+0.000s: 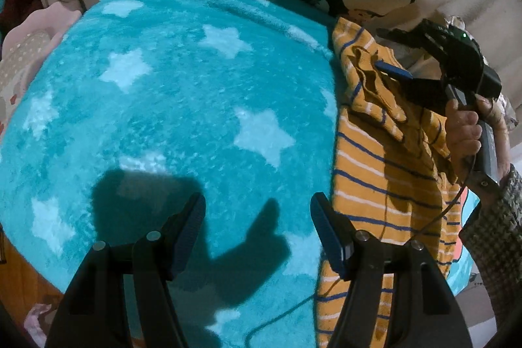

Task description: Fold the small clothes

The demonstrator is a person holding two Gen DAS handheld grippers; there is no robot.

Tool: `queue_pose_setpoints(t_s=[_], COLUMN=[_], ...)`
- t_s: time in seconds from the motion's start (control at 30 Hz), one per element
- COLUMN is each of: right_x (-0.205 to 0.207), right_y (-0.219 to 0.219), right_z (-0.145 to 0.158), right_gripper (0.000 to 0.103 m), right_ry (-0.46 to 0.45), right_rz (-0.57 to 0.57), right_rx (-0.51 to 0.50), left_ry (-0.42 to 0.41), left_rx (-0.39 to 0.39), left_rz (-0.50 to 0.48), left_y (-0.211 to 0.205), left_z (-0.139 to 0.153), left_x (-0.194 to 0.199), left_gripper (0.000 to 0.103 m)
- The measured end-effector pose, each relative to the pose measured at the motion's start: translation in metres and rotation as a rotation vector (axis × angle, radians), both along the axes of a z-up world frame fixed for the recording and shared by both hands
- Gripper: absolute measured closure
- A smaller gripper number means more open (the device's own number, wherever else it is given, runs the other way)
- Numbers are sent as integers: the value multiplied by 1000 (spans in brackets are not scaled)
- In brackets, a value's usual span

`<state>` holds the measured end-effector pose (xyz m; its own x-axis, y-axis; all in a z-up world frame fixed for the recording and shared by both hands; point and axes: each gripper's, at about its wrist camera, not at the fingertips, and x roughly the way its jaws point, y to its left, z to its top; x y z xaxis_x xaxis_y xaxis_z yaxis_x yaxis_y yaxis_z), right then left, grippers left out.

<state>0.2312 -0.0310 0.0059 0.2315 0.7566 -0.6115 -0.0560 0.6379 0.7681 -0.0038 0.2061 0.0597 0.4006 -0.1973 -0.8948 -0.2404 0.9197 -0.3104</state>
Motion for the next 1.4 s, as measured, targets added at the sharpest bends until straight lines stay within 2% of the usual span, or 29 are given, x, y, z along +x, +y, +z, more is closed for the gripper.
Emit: queue_pose_setpoints(t_s=[0.13,0.2,0.33,0.47,0.6,0.67,0.77,0.83,0.97,1.07,1.13,1.23,1.27,1.4], right_x=[-15,-34,-81,-141,-206,-223,-241,-249,-235,-219,-207,-198,-194,-184], right_y=[-3,-16,-69,-146,-228,-245,-263,-265,-240,-220,-204,-198,-197,-200], right_z=[19,33,55,67,56,47,35,30,26,27,31,31,30,26], right_gripper=[48,48,48,48,48,48,48,48,48,48,50,50,50,50], right_ry=[-65,-122,-196,-215,-144,-109,-72,-77,-122,-162,-219,-238,-235,-204], right_rz=[5,13,-24,-187,-387,-441,-494,-489,-400,-340,-292,-261,-265,-294], right_rx=[-47,-122,-249,-348,-415,-438,-432,-412,-354,-403,-428,-328,-268,-130], left_ry=[-1,4,5,10,21,24,23,22,28,4,-9,-50,-62,-36], left_rx=[-23,-39,-63,-104,-108,-105,-97,-90,-75,-52,-41,-24,-26,-101], left_rz=[-45,-80,-153,-217,-284,-303,-302,-282,-238,-217,-216,-233,-228,-186], left_y=[-12,-20,-37,-51,-67,-74,-79,-79,-72,-74,-78,-87,-89,-91], left_z=[-3,-6,-9,-13,-17,-18,-17,-14,-10,1,9,20,21,5], left_x=[11,17,27,37,39,38,31,25,14,14,22,49,59,109], left_gripper=[37,37,37,37,37,37,37,37,37,37,37,37,33,30])
